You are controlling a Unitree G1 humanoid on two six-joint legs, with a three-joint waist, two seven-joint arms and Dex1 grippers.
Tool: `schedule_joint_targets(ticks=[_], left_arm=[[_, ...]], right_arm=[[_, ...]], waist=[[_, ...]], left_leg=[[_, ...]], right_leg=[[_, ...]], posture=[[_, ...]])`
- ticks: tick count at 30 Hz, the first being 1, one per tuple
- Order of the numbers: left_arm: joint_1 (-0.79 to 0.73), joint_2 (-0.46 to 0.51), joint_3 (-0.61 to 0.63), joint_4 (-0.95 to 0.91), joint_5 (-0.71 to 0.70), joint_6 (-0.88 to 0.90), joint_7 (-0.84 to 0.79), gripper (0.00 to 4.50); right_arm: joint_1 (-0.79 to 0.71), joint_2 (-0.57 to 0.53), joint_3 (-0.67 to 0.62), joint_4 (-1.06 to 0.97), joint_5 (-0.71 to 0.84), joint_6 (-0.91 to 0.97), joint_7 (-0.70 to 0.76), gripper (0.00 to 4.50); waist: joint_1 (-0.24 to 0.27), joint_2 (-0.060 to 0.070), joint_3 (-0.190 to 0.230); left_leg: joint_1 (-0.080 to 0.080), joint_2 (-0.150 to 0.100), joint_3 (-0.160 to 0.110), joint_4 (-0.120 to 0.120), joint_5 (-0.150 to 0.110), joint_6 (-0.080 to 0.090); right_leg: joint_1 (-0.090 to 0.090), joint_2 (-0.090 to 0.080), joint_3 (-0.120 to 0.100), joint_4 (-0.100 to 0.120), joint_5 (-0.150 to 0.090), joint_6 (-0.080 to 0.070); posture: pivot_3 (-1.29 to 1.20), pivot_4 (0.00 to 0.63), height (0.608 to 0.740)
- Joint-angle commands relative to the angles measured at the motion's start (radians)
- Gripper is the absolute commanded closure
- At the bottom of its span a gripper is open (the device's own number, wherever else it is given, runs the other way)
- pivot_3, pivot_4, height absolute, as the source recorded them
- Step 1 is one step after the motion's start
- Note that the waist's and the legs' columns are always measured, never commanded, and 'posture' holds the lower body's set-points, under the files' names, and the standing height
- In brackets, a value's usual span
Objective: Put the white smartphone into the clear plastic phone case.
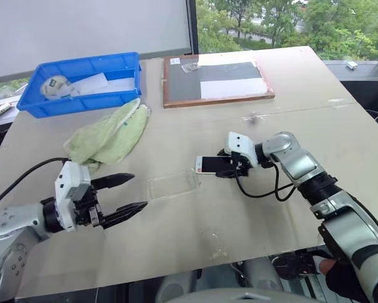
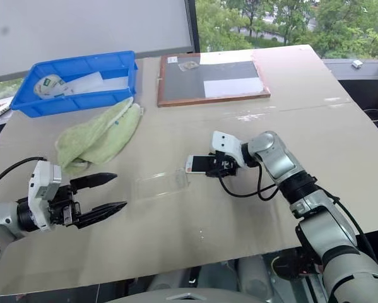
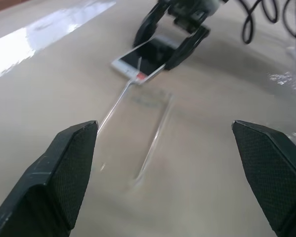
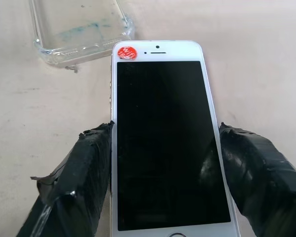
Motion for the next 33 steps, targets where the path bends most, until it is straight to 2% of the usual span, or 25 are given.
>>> schedule_joint_targets(ticks=[1, 5, 6, 7, 8, 9, 12, 17, 21, 25, 26, 27, 28, 33], left_arm=[[-0.013, -0.014, -0.022, 0.079, 0.064, -0.046, 0.034, 0.00], [-0.023, -0.010, -0.060, 0.127, 0.091, -0.078, 0.003, 0.00], [-0.028, -0.009, -0.077, 0.137, 0.102, -0.087, -0.002, 0.00], [-0.033, -0.008, -0.092, 0.147, 0.113, -0.095, -0.006, 0.00], [-0.039, -0.005, -0.112, 0.160, 0.134, -0.110, -0.007, 0.00], [-0.045, -0.004, -0.132, 0.169, 0.153, -0.125, -0.011, 0.00], [-0.073, -0.014, -0.197, 0.182, 0.187, -0.142, -0.008, 0.00], [-0.094, -0.027, -0.239, 0.207, 0.202, -0.169, -0.010, 0.00], [-0.093, -0.020, -0.233, 0.220, 0.199, -0.182, -0.024, 0.00], [-0.093, -0.020, -0.219, 0.192, 0.177, -0.166, -0.018, 0.00], [-0.088, -0.020, -0.214, 0.180, 0.171, -0.160, -0.015, 0.00], [-0.084, -0.020, -0.209, 0.173, 0.166, -0.156, -0.014, 0.00], [-0.076, -0.020, -0.202, 0.162, 0.161, -0.151, -0.012, 0.00], [-0.041, -0.016, -0.174, 0.125, 0.143, -0.139, -0.002, 0.00]], right_arm=[[0.043, -0.036, -0.050, -0.088, 0.052, 0.095, 0.026, 1.74], [0.031, -0.030, -0.132, -0.331, 0.195, 0.297, 0.032, 1.74], [0.026, -0.022, -0.131, -0.381, 0.210, 0.334, 0.020, 1.86], [0.024, -0.016, -0.125, -0.414, 0.215, 0.357, 0.006, 2.46], [0.023, -0.008, -0.112, -0.437, 0.208, 0.367, -0.012, 2.67], [0.024, -0.004, -0.096, -0.454, 0.197, 0.368, -0.029, 3.28], [0.034, 0.008, -0.059, -0.475, 0.166, 0.365, -0.078, 4.44], [0.043, -0.036, -0.015, -0.433, 0.087, 0.287, -0.122, 4.44], [0.025, -0.040, -0.042, -0.357, 0.108, 0.251, -0.106, 3.27], [0.013, -0.027, -0.028, -0.251, 0.091, 0.206, -0.105, 1.17], [0.010, -0.023, -0.024, -0.230, 0.090, 0.202, -0.100, 0.95], [0.004, -0.016, -0.023, -0.210, 0.089, 0.198, -0.097, 0.39], [-0.010, -0.003, -0.022, -0.165, 0.080, 0.191, -0.107, 0.05], [-0.048, 0.022, 0.030, 0.002, 0.027, 0.152, -0.070, 0.05]], waist=[[0.005, 0.000, 0.000], [0.008, 0.001, 0.001], [0.005, 0.001, 0.001], [0.003, 0.001, 0.001], [0.000, 0.001, 0.001], [-0.002, 0.001, 0.001], [-0.004, 0.001, 0.001], [0.001, 0.001, 0.001], [-0.001, 0.001, 0.001], [-0.002, 0.001, 0.001], [-0.002, 0.001, 0.001], [-0.003, 0.001, 0.001], [-0.004, 0.001, 0.001], [-0.010, 0.001, 0.001]], left_leg=[[0.000, 0.000, 0.000, 0.000, 0.000, 0.000], [-0.006, 0.000, -0.001, 0.000, 0.000, 0.000], [-0.007, 0.000, -0.001, 0.000, 0.000, 0.000], [-0.007, 0.000, 0.000, -0.001, 0.000, -0.001], [-0.007, 0.001, 0.000, -0.001, 0.000, -0.001], [-0.006, 0.001, 0.000, -0.002, -0.001, -0.001], [-0.006, 0.001, 0.000, -0.002, -0.001, -0.001], [-0.006, 0.001, 0.000, -0.002, -0.001, -0.001], [-0.006, 0.001, 0.000, -0.002, -0.001, -0.001], [-0.006, 0.001, 0.000, -0.002, -0.001, -0.001], [-0.006, 0.001, 0.000, -0.002, -0.001, -0.001], [-0.006, 0.001, 0.000, -0.002, -0.001, -0.001], [-0.006, 0.001, 0.000, -0.002, -0.001, -0.001], [-0.006, 0.001, 0.001, -0.002, -0.001, -0.001]], right_leg=[[0.000, 0.000, -0.001, 0.000, 0.000, 0.000], [-0.005, 0.000, 0.000, -0.001, 0.001, -0.001], [-0.007, 0.000, 0.000, -0.001, 0.001, -0.001], [-0.008, 0.000, 0.001, -0.001, 0.001, -0.001], [-0.008, 0.000, 0.001, -0.001, 0.001, -0.001], [-0.008, 0.000, 0.001, -0.001, 0.000, -0.001], [-0.008, 0.000, 0.001, -0.001, 0.000, 0.000], [-0.008, 0.000, 0.001, -0.001, 0.001, 0.000], [-0.008, 0.000, 0.001, -0.001, 0.001, 0.000], [-0.008, 0.000, 0.001, -0.001, 0.000, 0.000], [-0.008, 0.000, 0.001, -0.001, 0.000, 0.000], [-0.008, 0.000, 0.001, -0.001, 0.001, 0.000], [-0.008, 0.000, 0.001, -0.001, 0.001, 0.000], [-0.009, 0.000, 0.002, -0.001, 0.001, -0.001]], posture=[[0.00, 0.150, 0.740], [0.00, 0.150, 0.740], [0.00, 0.150, 0.740], [0.00, 0.150, 0.740], [0.00, 0.150, 0.740], [0.00, 0.150, 0.740], [0.00, 0.150, 0.740], [0.00, 0.150, 0.740], [0.00, 0.150, 0.740], [0.00, 0.150, 0.740], [0.00, 0.150, 0.740], [0.00, 0.150, 0.740], [0.00, 0.150, 0.740], [0.00, 0.150, 0.740]])
